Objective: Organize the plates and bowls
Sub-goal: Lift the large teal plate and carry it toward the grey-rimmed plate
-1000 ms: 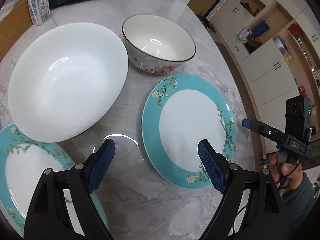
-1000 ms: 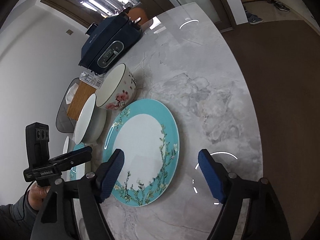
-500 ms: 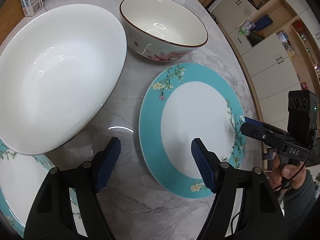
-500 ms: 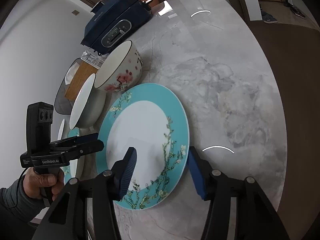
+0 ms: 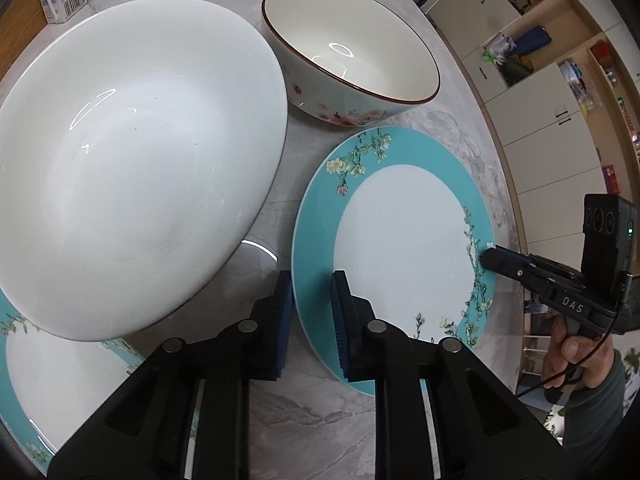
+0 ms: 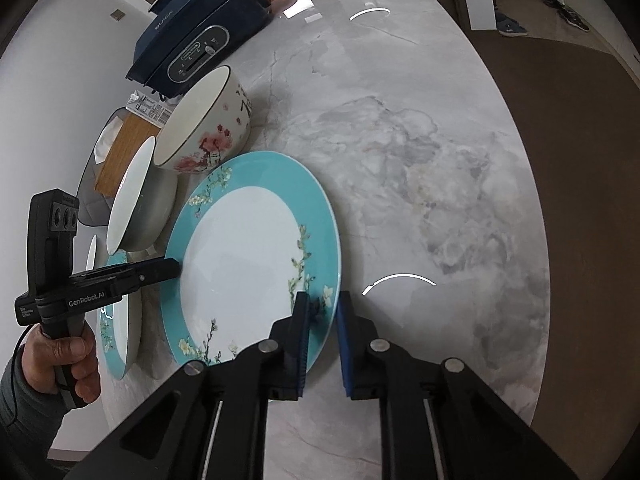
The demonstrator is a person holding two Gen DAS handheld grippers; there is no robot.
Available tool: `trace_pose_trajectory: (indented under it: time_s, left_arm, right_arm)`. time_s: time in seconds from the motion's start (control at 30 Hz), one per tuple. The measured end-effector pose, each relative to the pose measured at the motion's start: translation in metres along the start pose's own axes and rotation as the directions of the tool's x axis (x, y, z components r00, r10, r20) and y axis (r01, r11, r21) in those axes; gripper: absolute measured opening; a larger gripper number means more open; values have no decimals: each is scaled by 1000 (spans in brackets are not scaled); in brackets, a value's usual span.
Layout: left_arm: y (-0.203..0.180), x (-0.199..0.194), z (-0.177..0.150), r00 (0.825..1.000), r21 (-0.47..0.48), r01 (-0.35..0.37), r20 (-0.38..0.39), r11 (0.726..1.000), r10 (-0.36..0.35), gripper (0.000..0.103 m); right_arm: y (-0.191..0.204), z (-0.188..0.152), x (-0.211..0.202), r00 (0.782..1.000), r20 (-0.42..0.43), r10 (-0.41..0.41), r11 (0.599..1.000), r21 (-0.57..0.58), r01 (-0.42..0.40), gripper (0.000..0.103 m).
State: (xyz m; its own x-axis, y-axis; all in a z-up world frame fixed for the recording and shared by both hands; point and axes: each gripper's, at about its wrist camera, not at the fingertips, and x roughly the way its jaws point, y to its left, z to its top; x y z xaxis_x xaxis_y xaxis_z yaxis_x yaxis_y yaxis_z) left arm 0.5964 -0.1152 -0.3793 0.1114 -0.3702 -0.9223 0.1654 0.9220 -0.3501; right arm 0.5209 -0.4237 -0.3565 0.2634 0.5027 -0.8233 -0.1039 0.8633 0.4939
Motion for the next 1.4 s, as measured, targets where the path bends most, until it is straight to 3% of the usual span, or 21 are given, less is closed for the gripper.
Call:
trace_pose_trajectory:
  time_s: [0.83,1.4]
  left_arm:
    - [-4,-1,-5,999,2,36,6,999,-36,11]
    - [-10,-29,-11,999,8,46,19,999,-46,10]
  right_arm:
    - [-7,-10,-14,999,24,39,998,58,-40,12]
    - [12,-20,-48,996,41,78,990,114,-82,11]
